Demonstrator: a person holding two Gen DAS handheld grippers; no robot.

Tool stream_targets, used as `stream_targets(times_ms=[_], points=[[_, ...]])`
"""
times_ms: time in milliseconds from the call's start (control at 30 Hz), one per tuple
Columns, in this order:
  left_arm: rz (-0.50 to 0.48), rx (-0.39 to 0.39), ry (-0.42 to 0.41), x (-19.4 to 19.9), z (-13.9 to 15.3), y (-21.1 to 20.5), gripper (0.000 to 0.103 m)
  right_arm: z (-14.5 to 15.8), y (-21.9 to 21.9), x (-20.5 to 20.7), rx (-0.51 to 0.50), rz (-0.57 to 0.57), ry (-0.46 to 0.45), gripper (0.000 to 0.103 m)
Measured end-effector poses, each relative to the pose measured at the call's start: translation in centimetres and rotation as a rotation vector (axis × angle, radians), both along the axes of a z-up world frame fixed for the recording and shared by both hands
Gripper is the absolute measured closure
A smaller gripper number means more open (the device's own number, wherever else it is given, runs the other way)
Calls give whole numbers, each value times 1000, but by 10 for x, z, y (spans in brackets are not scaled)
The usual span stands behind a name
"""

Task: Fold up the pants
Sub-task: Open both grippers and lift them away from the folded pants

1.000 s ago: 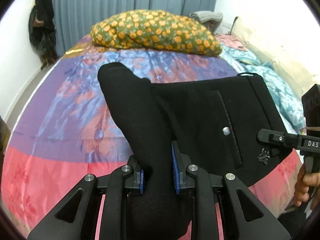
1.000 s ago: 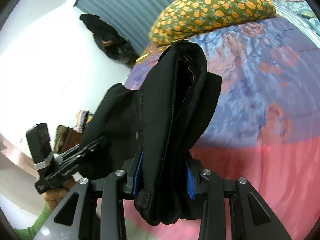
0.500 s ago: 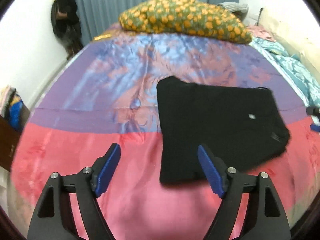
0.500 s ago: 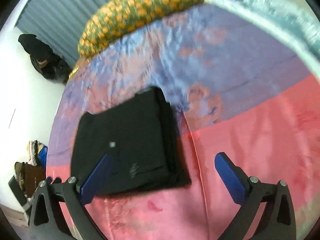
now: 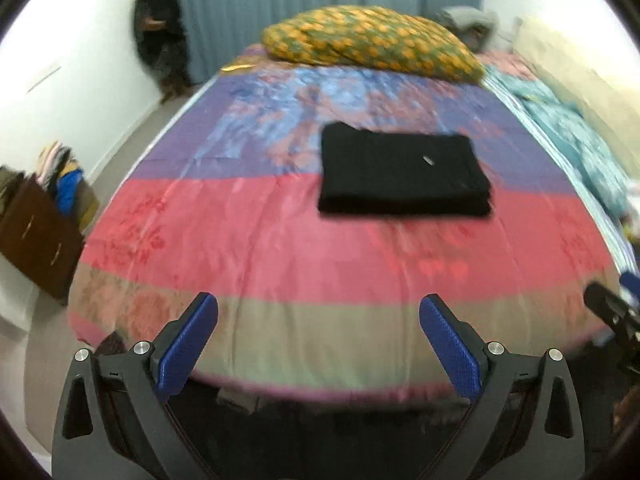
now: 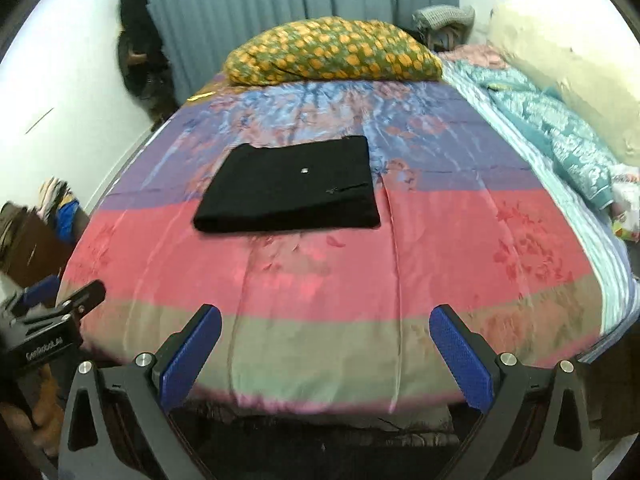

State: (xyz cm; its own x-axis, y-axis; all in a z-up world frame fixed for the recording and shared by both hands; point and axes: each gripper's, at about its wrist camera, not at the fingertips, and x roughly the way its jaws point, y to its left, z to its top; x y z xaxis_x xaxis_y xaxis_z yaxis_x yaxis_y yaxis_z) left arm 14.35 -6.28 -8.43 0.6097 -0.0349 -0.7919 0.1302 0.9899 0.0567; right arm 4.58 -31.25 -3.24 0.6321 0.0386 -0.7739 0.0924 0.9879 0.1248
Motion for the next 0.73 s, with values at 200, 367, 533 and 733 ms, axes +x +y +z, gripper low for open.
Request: stream_targets(times_ms=[200, 367, 533, 733], points=[[26, -34, -32, -36, 25, 0, 2, 30, 14, -39, -62, 11, -83, 0], [30, -7, -64, -43, 31, -3, 2, 32, 21, -42, -61, 22, -81, 0], [32, 3, -64, -46, 29, -4, 2, 27, 25, -45, -59, 29, -60, 0], [34, 10, -68, -45, 26, -5, 2, 26, 25, -46, -60, 23, -68, 0]])
